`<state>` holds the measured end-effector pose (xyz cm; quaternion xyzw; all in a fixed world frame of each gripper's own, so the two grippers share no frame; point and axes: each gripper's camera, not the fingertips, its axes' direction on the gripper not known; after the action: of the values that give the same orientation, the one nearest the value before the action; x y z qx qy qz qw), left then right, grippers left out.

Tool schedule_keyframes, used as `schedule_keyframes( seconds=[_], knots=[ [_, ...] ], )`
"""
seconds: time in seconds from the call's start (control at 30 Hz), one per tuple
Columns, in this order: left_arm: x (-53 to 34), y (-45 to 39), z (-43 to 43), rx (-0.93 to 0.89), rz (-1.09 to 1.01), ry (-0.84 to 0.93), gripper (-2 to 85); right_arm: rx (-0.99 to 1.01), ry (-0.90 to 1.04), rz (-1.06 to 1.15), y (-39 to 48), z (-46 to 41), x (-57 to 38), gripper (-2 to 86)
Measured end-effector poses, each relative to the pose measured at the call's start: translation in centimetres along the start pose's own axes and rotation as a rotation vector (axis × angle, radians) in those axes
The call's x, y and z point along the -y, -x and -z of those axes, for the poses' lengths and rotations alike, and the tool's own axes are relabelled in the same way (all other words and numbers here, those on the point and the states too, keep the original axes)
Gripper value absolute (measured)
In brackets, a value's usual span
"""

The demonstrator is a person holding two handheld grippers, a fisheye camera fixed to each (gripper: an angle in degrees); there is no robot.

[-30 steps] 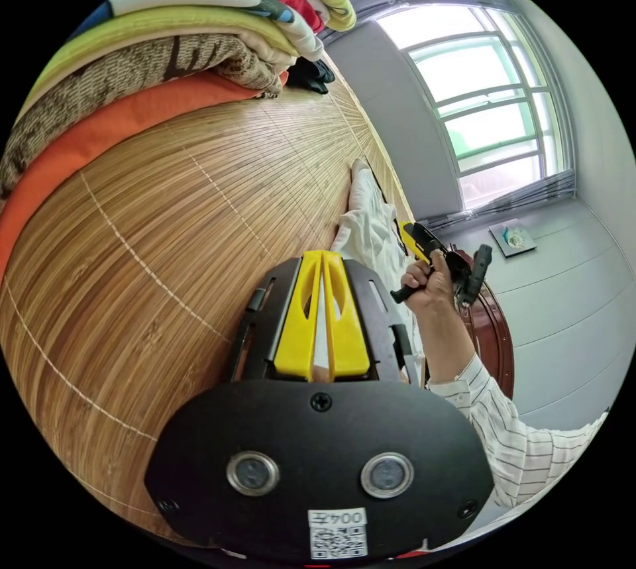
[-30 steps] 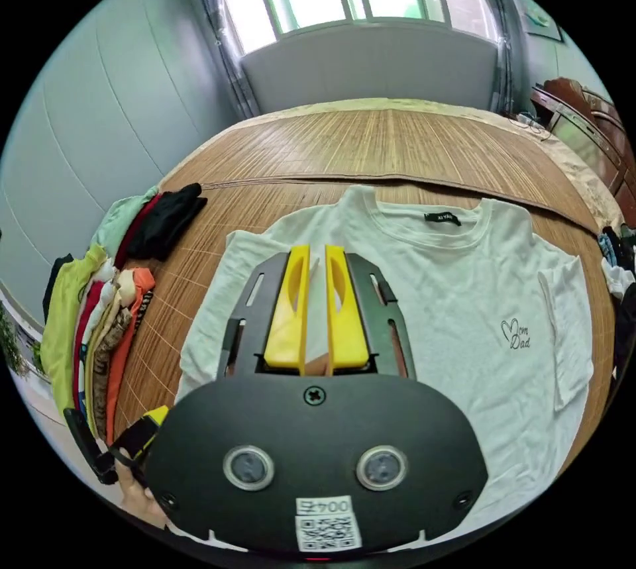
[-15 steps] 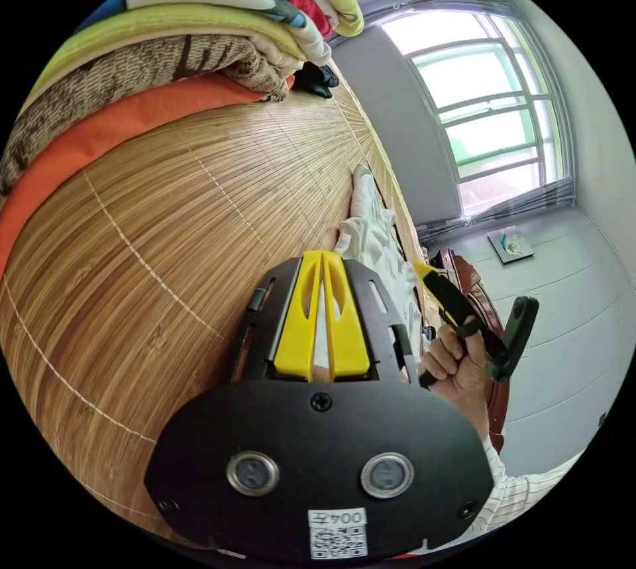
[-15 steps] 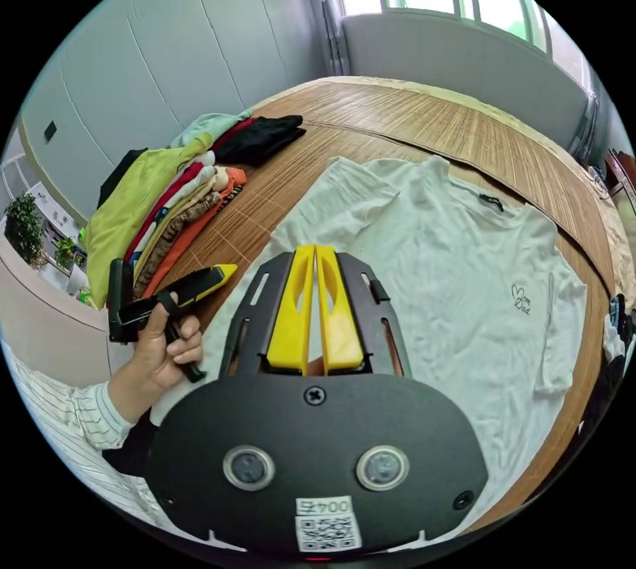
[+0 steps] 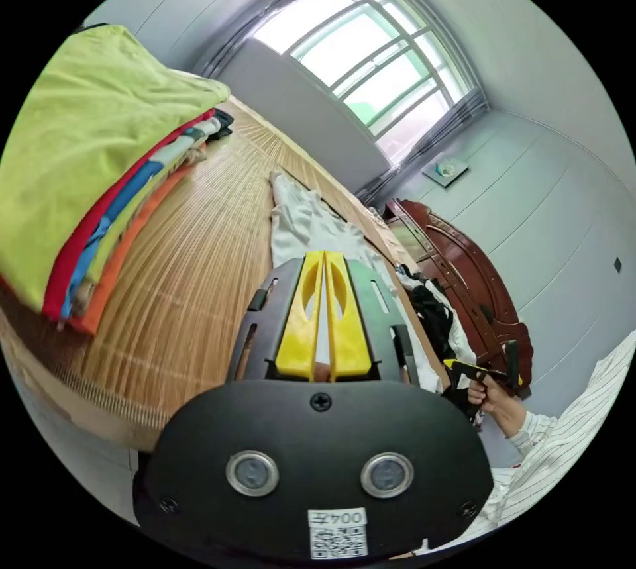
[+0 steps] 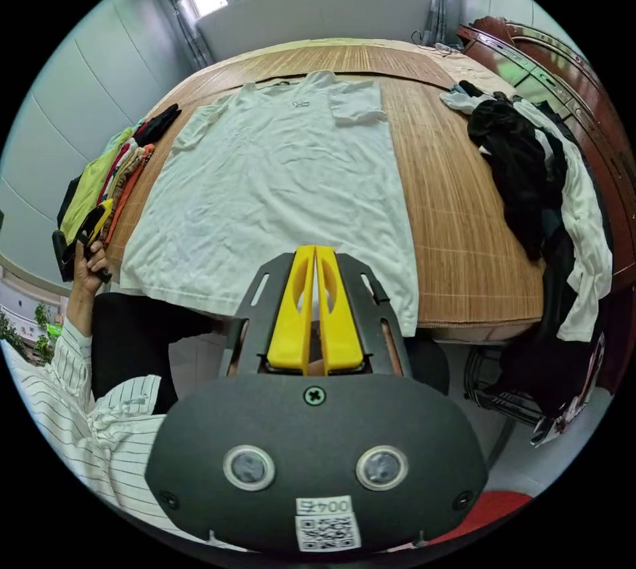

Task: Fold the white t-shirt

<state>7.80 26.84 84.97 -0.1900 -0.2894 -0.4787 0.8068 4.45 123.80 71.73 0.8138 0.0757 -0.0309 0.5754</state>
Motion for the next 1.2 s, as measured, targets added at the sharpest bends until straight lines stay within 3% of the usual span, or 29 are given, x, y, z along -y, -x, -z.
schedule_keyframes(
  seconds=[0.13,0.27,0.37,0.53,0.6,0.67,0.83,0.93,1.03,1.2],
  knots=[
    [-6.4,0.6,4.0,0.068,0.127,0.158,3.1,0.018,0.182,-0.127,-4.0,-2.8,-2.5,-0.4],
    [-9.9,0.7,4.5,0.091,0.207,0.256,6.9,0.119,-0.035,-0.242,-7.8,3.0,-5.0,1.8],
    [-10.8,-1.3,3.3,0.098,0.182,0.322,8.9,0.153,-0.072,-0.31,-12.2,5.6,-7.6,5.4],
    [-10.2,-5.4,0.5,0.188,0.074,0.46,11.6,0.01,0.045,-0.103,-13.5,5.6,-11.1,10.3],
    [-9.6,-6.2,-0.3,0.212,0.062,0.484,12.1,-0.073,0.105,0.02,-12.5,4.4,-11.5,10.7],
    [-8.8,-6.6,-0.8,0.223,0.063,0.487,12.4,-0.027,0.121,0.048,-12.8,3.2,-11.1,10.9],
    [-6.5,-6.7,-0.7,0.226,0.104,0.454,12.3,0.338,0.103,-0.334,-19.4,1.8,-10.0,11.2],
    [-5.4,-7.1,-0.6,0.233,0.102,0.436,12.2,0.289,0.154,-0.327,-20.0,1.0,-9.6,6.2],
    [-4.8,-7.2,-1.5,0.252,0.091,0.459,12.3,0.069,0.173,-0.207,-19.4,1.9,-9.2,3.7],
    [-4.5,-6.6,-3.7,0.298,0.077,0.515,13.0,0.143,0.2,-0.206,-21.8,1.8,-9.4,5.6]
  ],
)
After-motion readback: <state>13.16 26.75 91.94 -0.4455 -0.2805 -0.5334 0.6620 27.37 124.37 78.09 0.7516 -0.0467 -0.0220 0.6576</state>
